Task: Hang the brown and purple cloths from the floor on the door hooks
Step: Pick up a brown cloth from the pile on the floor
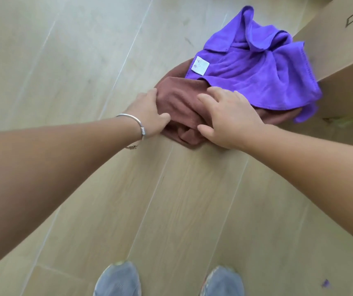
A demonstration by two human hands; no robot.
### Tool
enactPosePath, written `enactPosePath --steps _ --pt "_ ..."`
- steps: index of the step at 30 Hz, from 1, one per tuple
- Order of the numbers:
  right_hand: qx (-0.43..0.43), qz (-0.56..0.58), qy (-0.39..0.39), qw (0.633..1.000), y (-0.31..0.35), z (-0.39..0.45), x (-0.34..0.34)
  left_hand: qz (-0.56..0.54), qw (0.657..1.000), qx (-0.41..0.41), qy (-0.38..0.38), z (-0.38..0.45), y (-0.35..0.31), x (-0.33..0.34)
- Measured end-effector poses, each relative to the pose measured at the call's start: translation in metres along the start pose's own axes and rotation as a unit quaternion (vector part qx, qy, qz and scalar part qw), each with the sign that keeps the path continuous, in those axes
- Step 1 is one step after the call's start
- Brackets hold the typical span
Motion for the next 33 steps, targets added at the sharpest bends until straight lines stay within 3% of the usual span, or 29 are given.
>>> enactPosePath --steps 4,7,11,16,23,28,33 --pt "-0.036 -0.012 -0.011 0.999 -0.006 0.015 0.013 -0.072 0.996 -0.048 -0.039 0.022 0.011 0.01" --pt "-0.005 0.017 -0.017 1.0 -0.007 0.0 0.003 -0.121 0.989 -0.078 -0.02 0.004 0.014 0.007" --pt "0.033 0.027 -0.015 0.999 -0.002 -0.037 -0.037 -0.016 0.999 -0.025 0.027 -0.048 -0.002 -0.023" --pt "0.03 0.003 -0.058 0.998 0.028 -0.076 -0.139 0.068 0.991 -0.018 -0.116 -0.117 -0.032 -0.12" --pt "0.013 -0.014 -0.085 0.996 0.088 -0.1 -0.315 0.101 0.973 -0.048 -0.204 -0.195 -0.039 -0.274" --pt "-0.064 -0.019 -0.145 0.987 0.158 -0.112 -0.428 0.071 0.964 -0.134 -0.22 -0.258 -0.011 -0.362" --pt "-0.157 -0.039 -0.167 0.973 0.225 -0.117 -0.492 0.068 0.933 -0.207 -0.286 -0.34 0.038 -0.415"
Point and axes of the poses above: each hand's wrist, its own z-axis towards the middle knuckle, its own x-axis out of the palm, y = z × x, the point moved 5 cm from there along z, towards the middle knuckle, and after that the axes turned 10 degrees about z, right-handed, at the moved point
